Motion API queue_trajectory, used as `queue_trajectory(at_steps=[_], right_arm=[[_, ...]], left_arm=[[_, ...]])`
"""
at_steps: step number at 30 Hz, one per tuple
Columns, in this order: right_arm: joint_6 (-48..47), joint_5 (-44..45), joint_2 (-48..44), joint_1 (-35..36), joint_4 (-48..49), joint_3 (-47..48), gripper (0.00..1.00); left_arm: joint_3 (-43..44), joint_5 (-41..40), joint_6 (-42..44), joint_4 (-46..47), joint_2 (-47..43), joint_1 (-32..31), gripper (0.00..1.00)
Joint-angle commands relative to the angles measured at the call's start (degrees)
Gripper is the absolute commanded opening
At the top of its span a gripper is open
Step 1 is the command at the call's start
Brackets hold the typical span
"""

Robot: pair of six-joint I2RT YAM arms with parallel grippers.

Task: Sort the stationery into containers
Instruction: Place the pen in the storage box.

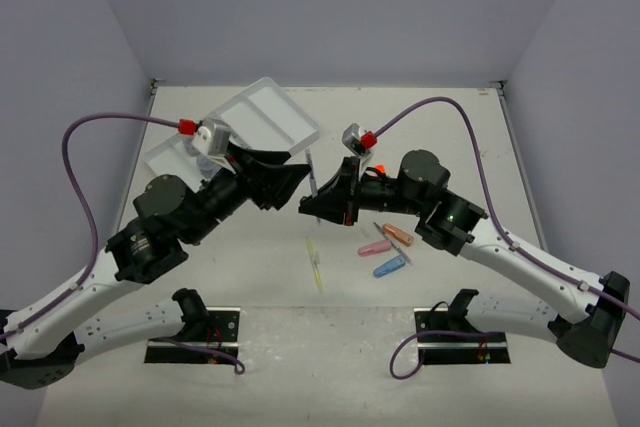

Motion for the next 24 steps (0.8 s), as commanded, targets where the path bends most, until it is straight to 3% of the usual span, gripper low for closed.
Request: queue_trajectory(at_steps=[1,4,6,7,8,10,11,14,16,19,24], right_arm=[[-0.01,-0.35,-1.03,0.24,2.58,0.17,0.00],[-0.18,-0.43,-0.78,0.24,2.58,0.52,0.00],[0.08,0.28,-0.77,0.24,3.01,0.34,0.00],[0.00,0.88,-0.77,0.24,3.09,0.26,0.00],[-0.07,1.21,-0.77,0.24,3.22,0.13,0.00],[-0.10,2.73,-0.94,0.24,3.27,-0.45,0.00],[-0.10,3.76,-1.03,0.24,2.85,-0.62,0.07],[1.68,17.78,-1.44,0.22,-2.35,-2.48,0.98],[6.54,31.31,-2.05,-0.01,-5.93,-5.68,0.99],[11.55,42.66,-5.10,-0.44,-8.14,-11.12,0.99],[14.80,47.93,-13.78,-0.46,-8.82,-20.56,0.99]], left_arm=[[-1.92,3.17,-0.17,2.79,2.49,-0.18,0.57],[-2.18,5.44,-0.42,4.56,4.52,-0.18,0.46],[-2.27,7.35,-0.78,5.75,5.93,-0.18,0.28],[-2.20,7.66,-0.86,5.91,6.91,-0.18,0.12],[-2.07,7.47,-0.93,5.82,7.81,-0.18,0.03],[-1.75,5.42,-0.96,4.88,8.81,-0.18,0.00],[-1.58,3.62,-0.96,4.11,9.15,-0.09,0.00],[1.97,-12.14,-2.29,-3.59,13.19,1.23,0.00],[7.74,-19.39,-5.51,-12.02,19.58,7.80,0.00],[13.04,-21.93,-8.45,-17.21,26.80,20.96,0.00],[25.42,-24.68,-12.22,-21.54,43.26,37.39,0.00]])
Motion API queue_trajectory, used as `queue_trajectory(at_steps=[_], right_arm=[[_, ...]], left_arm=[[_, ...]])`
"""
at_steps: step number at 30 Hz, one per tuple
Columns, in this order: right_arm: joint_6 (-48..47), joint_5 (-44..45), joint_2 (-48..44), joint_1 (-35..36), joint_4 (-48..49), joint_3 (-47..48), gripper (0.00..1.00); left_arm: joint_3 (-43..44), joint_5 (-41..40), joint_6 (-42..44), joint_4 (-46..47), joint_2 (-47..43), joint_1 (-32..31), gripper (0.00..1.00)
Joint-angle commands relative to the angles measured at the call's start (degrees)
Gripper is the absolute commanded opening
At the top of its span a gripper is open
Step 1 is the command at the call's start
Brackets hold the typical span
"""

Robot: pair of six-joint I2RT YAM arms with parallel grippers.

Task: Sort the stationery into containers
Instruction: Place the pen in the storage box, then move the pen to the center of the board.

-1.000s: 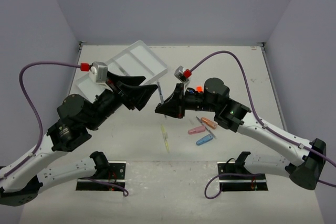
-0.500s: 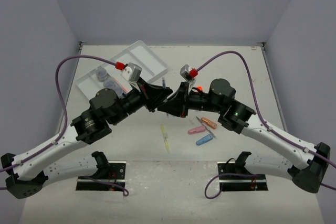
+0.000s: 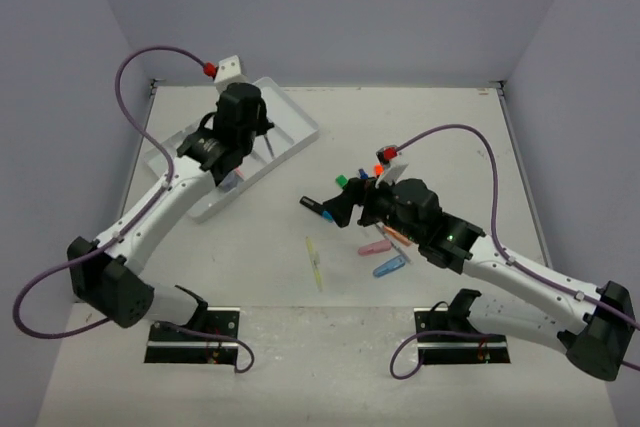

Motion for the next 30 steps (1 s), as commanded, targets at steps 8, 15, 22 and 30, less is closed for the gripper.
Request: queue_trajectory(at_steps=[8,15,22,30], right_arm=[[5.01,14.02,-18.24,0.08,-1.43,-13.18,0.99],[3.28,12.71,-16.38,0.06,-1.33,-12.54,0.99],[2.99,11.66,-12.58,-0.01,-1.32,-10.26,0.99],[2.32,8.75,-7.22,0.08,-1.01,-6.44,0.99]], left_arm=[[16.02,1.29,-8.01,-1.46,30.51,21.32,0.00],[15.74,1.37,-9.28,0.75,36.16,21.69,0.00],[12.20,1.48,-9.74,1.76,33.92,21.76,0.59],[8.06,5.30,-10.35,2.40,25.79,21.84,0.80]])
